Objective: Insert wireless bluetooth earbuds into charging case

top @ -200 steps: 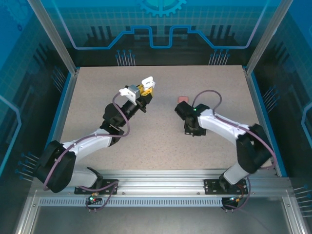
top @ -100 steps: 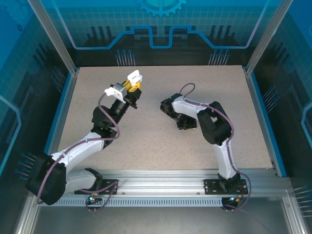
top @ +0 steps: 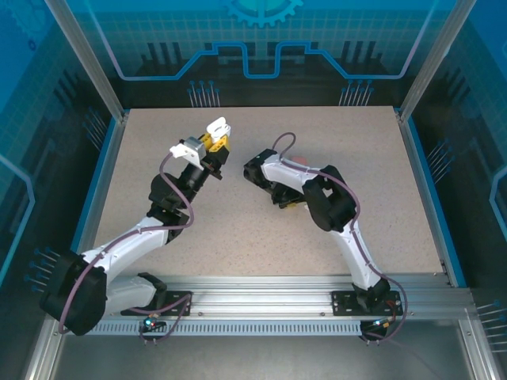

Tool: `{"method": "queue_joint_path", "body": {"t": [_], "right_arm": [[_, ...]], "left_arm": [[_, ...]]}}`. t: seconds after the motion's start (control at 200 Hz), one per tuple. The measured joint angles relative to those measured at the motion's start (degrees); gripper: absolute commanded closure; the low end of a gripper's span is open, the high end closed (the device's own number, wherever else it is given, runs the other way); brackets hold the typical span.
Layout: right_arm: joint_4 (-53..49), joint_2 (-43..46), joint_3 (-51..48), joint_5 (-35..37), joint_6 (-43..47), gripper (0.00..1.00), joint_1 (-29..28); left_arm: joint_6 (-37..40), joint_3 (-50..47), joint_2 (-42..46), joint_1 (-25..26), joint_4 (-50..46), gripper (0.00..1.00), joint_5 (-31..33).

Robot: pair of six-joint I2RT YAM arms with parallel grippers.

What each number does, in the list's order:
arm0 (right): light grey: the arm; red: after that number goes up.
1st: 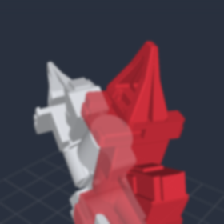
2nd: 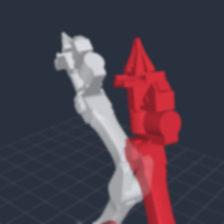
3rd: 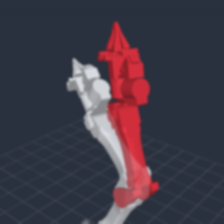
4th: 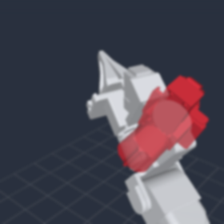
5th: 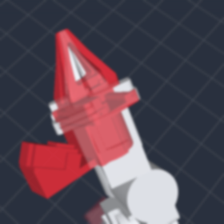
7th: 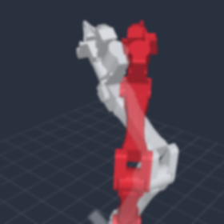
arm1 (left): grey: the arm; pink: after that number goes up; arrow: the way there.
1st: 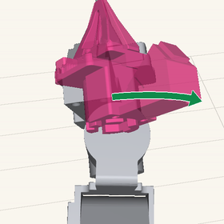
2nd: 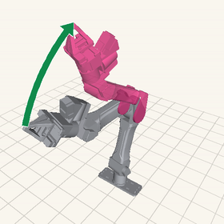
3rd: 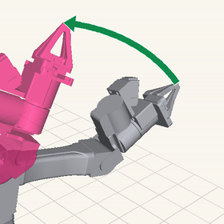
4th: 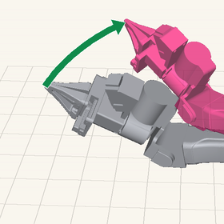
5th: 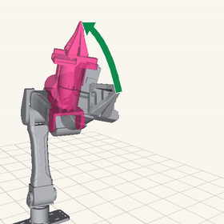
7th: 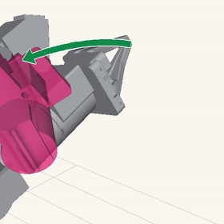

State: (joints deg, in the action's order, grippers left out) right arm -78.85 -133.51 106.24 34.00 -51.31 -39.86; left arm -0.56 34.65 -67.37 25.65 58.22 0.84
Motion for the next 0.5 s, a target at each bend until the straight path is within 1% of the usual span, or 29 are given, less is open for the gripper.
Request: {"method": "queue_joint_path", "body": {"t": [0.07, 0.13, 0.2, 0.285, 0.385, 0.5], "right_arm": [[2.1, 3.1, -0.7, -1.2, 0.9, 0.41, 0.0], [4.9, 7.3, -2.5, -2.3, 2.0, 0.33, 0.2], [8.7, 13.4, -6.5, -4.2, 3.0, 0.25, 0.8], [14.1, 20.7, -13.2, -7.8, 4.2, 0.16, 3.0], [21.4, 25.9, -21.8, -12.3, 5.8, 0.13, 7.3], [28.5, 27.2, -30.0, -17.4, 7.2, 0.13, 11.4]], "left_arm": [[-0.6, 0.0, 0.0, 0.0, -0.5, 1.00, -0.1], [-0.9, 0.0, 0.0, 0.0, -1.0, 1.00, -0.3], [-1.0, 0.0, 0.0, 0.0, -1.3, 1.00, -0.7], [-1.2, 0.0, -0.1, 0.0, -1.4, 1.00, -1.5], [-1.7, 0.0, -0.2, 0.0, -1.4, 1.00, -2.6], [-2.4, 0.0, -0.2, 0.1, -1.3, 1.00, -3.8]]}}
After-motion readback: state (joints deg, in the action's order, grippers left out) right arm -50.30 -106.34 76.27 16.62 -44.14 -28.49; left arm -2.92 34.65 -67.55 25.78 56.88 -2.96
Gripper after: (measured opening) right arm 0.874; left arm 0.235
